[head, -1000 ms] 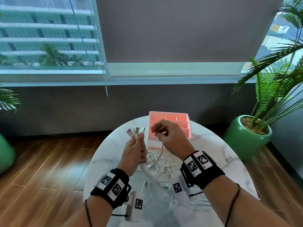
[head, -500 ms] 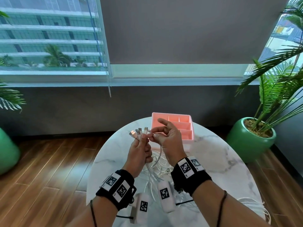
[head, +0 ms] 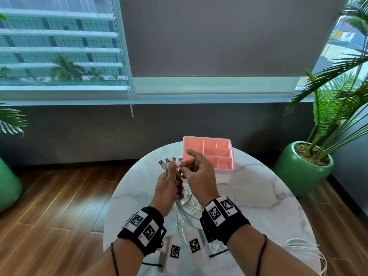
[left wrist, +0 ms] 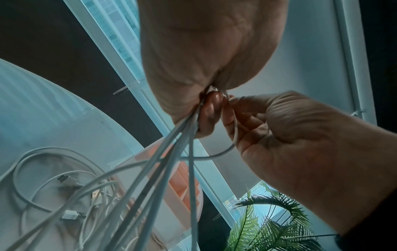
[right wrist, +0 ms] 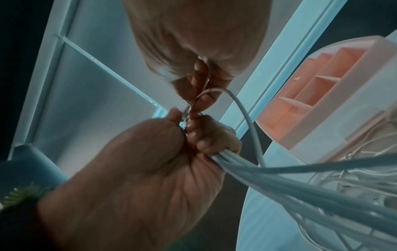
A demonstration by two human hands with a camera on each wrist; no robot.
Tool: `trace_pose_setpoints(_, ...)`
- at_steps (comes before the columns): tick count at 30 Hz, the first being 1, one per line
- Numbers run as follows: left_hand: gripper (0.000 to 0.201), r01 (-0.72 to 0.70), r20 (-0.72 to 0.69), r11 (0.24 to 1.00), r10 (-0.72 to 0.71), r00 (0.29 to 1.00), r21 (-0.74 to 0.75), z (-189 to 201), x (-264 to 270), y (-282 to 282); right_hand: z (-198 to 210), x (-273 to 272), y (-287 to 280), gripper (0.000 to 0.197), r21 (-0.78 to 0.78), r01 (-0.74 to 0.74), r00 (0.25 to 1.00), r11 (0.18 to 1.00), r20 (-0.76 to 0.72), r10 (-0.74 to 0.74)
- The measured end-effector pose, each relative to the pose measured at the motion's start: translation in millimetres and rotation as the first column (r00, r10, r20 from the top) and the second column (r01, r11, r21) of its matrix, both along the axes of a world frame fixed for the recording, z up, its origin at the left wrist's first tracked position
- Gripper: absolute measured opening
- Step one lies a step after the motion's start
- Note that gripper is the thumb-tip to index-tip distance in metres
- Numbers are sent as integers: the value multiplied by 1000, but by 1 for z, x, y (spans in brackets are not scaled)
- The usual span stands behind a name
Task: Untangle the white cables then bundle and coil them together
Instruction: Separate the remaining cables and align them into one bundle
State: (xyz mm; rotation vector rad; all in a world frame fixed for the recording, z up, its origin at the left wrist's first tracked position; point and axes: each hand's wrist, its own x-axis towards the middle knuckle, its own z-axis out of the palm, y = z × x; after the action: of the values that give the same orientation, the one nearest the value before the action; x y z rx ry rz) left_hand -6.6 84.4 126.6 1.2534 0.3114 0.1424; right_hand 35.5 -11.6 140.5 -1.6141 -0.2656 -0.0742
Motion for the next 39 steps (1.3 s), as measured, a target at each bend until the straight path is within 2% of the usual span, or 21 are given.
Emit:
trace_pose_setpoints(4, 51, 49, 24, 996, -51, 998, 72, -3, 0, -2, -3, -2, -1, 45, -96, -5, 998, 995, 55, 10)
trace_pose_setpoints(6, 49, 7, -4, 996, -6, 1000, 88, -4, 1, -2, -6, -2, -2, 48, -128, -17, 998, 992, 63, 25)
trace_pose_setpoints(8, 44, -93, -60, 993, 98, 993, 79, -3, 4, 0, -12, -6, -5, 54, -160, -60, 997, 985, 37, 67)
trace_pose_setpoints(10, 35, -188, -105, 982, 184, 977, -24, -2, 8, 5, -21, -10, -13, 57, -190, -154, 988, 970, -50, 147)
trace_pose_setpoints(12, 35, -248, -107, 956, 233, 967, -155, -1, 11, 15, -34, -9, -27, 42, -260, -225, 974, 939, -92, 207)
trace_pose_setpoints(14, 37, -291, -94, 929, 276, 956, -230, 0, 12, 28, -48, -2, -48, 19, -415, -194, 981, 889, -78, 178)
trace_pose_setpoints(15, 37, -309, -83, 915, 297, 951, -260, 1, 11, 35, -58, 3, -61, 16, -509, -168, 986, 844, -81, 147)
trace_pose_setpoints(19, 37, -346, -33, 877, 356, 934, -333, 5, 12, 55, -94, 17, -115, 27, -757, -195, 977, 623, -206, 56)
trace_pose_setpoints(21, 38, -343, -28, 877, 354, 935, -336, 4, 12, 54, -105, 21, -133, 41, -790, -253, 960, 559, -277, 42)
trace_pose_setpoints(24, 41, -300, -24, 876, 314, 949, -378, 3, 10, 48, -102, 27, -140, 40, -807, -320, 938, 496, -342, 48)
trace_pose_setpoints(26, 42, -266, -34, 903, 271, 962, -337, 4, 9, 43, -86, 31, -137, 38, -782, -309, 942, 541, -332, 57)
trace_pose_setpoints(28, 43, -231, -34, 931, 231, 972, -284, 4, 9, 39, -58, 34, -129, 43, -672, -319, 938, 668, -324, 122)
trace_pose_setpoints(31, 42, -173, -35, 964, 169, 985, -203, 3, 8, 30, -6, 43, -114, 38, -423, -326, 931, 845, -297, 211)
trace_pose_setpoints(33, 42, -131, -32, 975, 127, 991, -180, 5, 7, 23, 27, 49, -103, 39, -190, -244, 954, 951, -225, 200)
trace_pose_setpoints(35, 41, -91, -15, 982, 90, 996, -164, 7, 7, 17, 54, 50, -94, 35, -23, -191, 971, 981, -152, 186)
trace_pose_setpoints(36, 41, -70, 3, 987, 71, 997, -142, 8, 7, 15, 60, 50, -90, 30, 8, -203, 971, 979, -130, 202)
trace_pose_setpoints(39, 41, 0, 64, 1000, 1, 998, -20, 10, 9, 10, 62, 46, -78, 13, -55, -307, 948, 950, -102, 300)
